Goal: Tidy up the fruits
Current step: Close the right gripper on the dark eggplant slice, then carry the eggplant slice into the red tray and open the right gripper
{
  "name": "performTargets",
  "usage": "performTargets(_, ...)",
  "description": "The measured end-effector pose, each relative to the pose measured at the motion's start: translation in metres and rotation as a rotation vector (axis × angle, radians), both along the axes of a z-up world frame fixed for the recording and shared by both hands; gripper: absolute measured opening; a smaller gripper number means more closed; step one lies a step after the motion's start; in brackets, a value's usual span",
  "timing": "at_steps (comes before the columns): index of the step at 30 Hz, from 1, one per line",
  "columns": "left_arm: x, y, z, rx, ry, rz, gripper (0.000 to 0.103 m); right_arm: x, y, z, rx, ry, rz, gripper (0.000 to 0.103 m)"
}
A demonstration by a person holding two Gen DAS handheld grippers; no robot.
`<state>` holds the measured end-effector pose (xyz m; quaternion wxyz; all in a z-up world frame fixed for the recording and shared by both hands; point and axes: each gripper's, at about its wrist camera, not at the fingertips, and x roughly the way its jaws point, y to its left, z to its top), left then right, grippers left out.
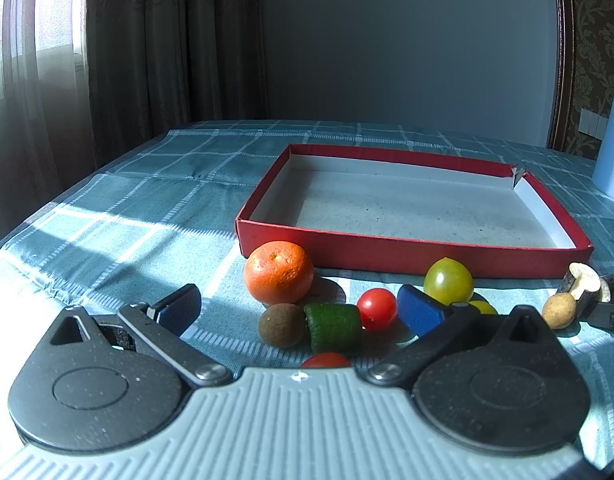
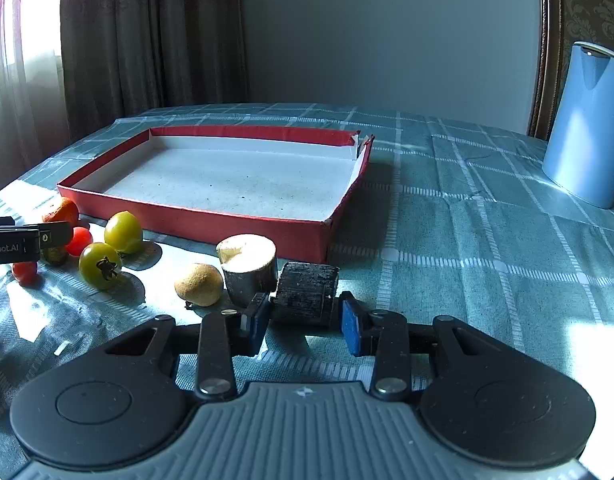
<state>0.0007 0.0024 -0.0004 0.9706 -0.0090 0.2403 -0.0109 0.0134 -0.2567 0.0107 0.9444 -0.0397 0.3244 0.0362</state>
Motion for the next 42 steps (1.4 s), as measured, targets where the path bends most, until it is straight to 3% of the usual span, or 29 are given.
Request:
performTargets(7,0.000,0.000,0.000,0.006,0.002,-0.002,0.103,-0.019,-0.006,0.024,0.050,-0.093,0.011,0.032)
performTargets(12,0.000,0.001,0.000,0.010,0.015,0.001,0.103,-0.002,-0.006,0.054,0.071,-0.165,0.025,0.032)
performTargets(23,-0.007,0.016,0.002,-0.055,0.035,-0.036,0.103,0.078,0.009,0.022,0.015,-0.026,0.033,0.032)
performTargets(25,-0.018,0.018,0.002,-0.021,0.024,-0.060,0.103,0.083,0.010,0.014,-0.012,-0.011,0.029,0.032)
performTargets(28,-0.040,0.018,-0.001,0.087,-0.065,-0.111,0.103,0.083,0.009,0.010,-0.016,-0.013,0.044,0.032)
performTargets(31,-0.053,0.022,-0.002,0.150,-0.118,-0.135,0.103,0.077,0.008,0.015,0.000,-0.026,0.042,0.036)
performTargets(33,-0.058,0.028,0.000,0.150,-0.127,-0.150,0.103,0.068,0.006,0.024,0.000,-0.062,0.044,0.040)
performTargets(36,-0.053,0.037,0.007,0.146,-0.133,-0.130,0.103,0.053,0.000,0.036,0.010,-0.132,0.045,0.055)
performTargets(38,-0.038,0.043,0.017,0.113,-0.106,-0.093,0.103,0.046,-0.006,0.042,0.034,-0.164,0.039,0.065)
performTargets(42,0.000,0.047,0.034,0.005,-0.004,-0.039,0.103,0.045,-0.012,0.043,0.061,-0.168,0.026,0.065)
